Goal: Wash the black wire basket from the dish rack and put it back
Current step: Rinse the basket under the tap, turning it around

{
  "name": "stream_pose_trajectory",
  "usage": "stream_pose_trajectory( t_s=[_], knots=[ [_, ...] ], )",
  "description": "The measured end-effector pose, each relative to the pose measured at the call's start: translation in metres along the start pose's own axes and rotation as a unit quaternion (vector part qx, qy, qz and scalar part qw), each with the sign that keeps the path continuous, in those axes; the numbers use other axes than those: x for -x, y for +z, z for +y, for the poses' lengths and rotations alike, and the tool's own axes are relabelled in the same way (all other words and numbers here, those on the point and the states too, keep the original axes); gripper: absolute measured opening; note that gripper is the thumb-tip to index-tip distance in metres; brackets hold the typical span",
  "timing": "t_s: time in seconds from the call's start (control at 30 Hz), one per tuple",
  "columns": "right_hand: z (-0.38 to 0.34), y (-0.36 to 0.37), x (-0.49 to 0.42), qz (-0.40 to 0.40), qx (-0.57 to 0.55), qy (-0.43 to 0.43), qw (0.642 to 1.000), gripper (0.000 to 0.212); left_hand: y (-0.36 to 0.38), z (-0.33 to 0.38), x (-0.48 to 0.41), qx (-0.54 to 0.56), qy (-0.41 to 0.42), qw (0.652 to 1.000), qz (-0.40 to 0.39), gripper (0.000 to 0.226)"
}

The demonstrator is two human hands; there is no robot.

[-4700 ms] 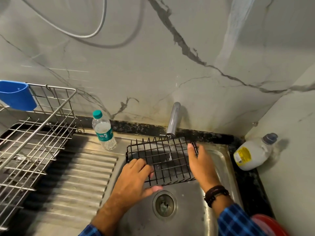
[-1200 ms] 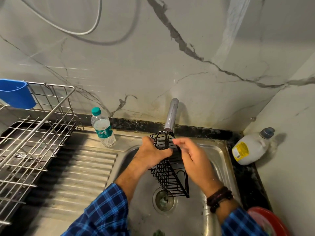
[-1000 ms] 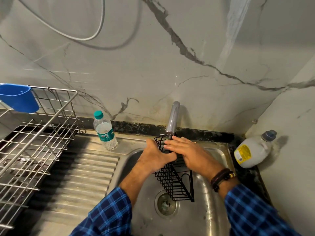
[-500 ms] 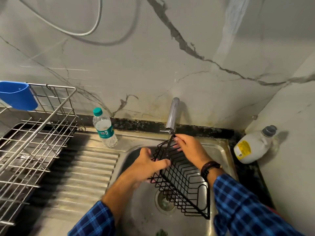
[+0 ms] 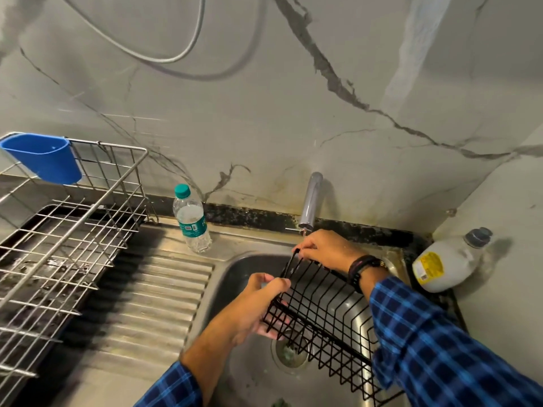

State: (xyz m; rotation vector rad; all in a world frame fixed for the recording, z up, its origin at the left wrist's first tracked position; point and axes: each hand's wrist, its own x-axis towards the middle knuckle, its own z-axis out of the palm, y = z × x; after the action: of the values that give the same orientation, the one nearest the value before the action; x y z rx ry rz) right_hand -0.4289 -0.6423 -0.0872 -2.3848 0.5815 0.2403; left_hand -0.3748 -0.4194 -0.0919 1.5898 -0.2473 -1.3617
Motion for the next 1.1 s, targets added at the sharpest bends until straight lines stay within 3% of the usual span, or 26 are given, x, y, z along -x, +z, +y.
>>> stream_pose_trajectory(
  t_s=[0.17,0.37,0.5,0.57,0.8,0.97,1.1],
  knots=[
    [0.021,-0.011,0.023,-0.133,0.081,0.061,0.986,0.014,0.003,-0.008,0.007,-0.005,-0.020,1.000,-0.005,0.058],
    [0.050,-0.019,0.051,-0.243,0.139,0.155,0.947,0.013,-0.004,-0.020,0.003,0.028,-0.071,0.997,-0.006,0.048],
    [0.064,-0.043,0.063,-0.204,0.179,0.127,0.954,0.035,-0.019,-0.028,-0.001,0.081,-0.077,0.994,0.001,0.061],
    [0.074,-0.051,0.068,-0.190,0.153,0.147,0.959,0.036,-0.029,-0.030,-0.003,0.108,-0.083,0.991,0.005,0.068],
    [0.088,-0.044,0.079,-0.144,-0.125,0.269,0.944,0.021,-0.039,-0.033,0.002,0.143,-0.093,0.985,0.006,0.067],
    [0.099,-0.039,0.080,-0.086,-0.083,0.283,0.952,0.023,-0.024,-0.018,-0.002,0.111,-0.104,0.988,-0.024,0.074],
    [0.099,-0.050,0.094,-0.040,-0.115,0.306,0.944,0.029,-0.015,-0.010,-0.005,0.094,-0.107,0.989,-0.041,0.072]
  ],
)
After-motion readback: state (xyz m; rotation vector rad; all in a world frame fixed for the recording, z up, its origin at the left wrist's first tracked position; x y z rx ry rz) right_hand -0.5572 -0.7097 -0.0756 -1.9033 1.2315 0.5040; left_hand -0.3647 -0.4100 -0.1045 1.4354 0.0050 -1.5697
